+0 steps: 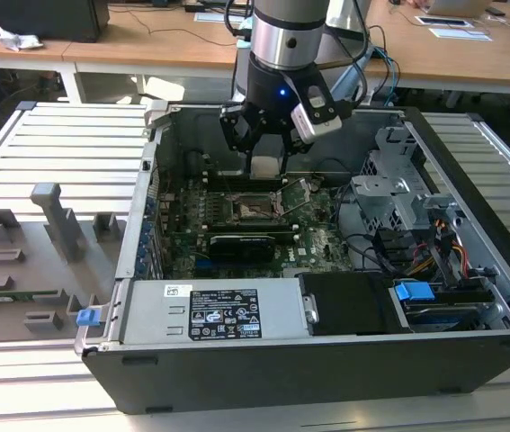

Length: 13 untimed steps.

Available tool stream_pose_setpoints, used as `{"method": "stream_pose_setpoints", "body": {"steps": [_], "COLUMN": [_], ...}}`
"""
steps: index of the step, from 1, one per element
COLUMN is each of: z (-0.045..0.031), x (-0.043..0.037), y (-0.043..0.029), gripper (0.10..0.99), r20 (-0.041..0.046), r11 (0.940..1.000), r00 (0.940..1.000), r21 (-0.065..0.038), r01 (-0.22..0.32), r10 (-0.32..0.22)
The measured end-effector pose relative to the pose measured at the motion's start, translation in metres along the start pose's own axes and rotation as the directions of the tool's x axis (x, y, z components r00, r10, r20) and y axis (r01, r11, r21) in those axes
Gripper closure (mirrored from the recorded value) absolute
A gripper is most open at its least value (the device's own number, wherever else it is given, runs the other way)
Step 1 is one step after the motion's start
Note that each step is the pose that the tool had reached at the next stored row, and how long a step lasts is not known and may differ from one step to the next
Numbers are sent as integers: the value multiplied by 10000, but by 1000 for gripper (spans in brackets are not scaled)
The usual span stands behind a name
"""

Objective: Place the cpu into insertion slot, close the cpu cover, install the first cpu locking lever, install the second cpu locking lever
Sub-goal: 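Place the cpu into insertion slot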

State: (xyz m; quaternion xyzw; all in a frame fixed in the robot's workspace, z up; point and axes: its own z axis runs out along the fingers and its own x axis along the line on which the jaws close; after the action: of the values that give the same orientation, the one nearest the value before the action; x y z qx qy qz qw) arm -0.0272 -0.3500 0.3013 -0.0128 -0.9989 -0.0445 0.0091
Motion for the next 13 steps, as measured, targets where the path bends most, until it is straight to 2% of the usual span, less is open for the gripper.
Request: {"method": "stream_pose_setpoints", "body": {"steps": [4,13], "z": [82,199], "x": [-2,-4], "y": [-8,-18], "gripper": [545,545], "r20": [0,-1], "r11": [10000,10000], "r00": [10000,10000], "r21": [1,1], "r01": [0,0], "r10": [0,0]}}
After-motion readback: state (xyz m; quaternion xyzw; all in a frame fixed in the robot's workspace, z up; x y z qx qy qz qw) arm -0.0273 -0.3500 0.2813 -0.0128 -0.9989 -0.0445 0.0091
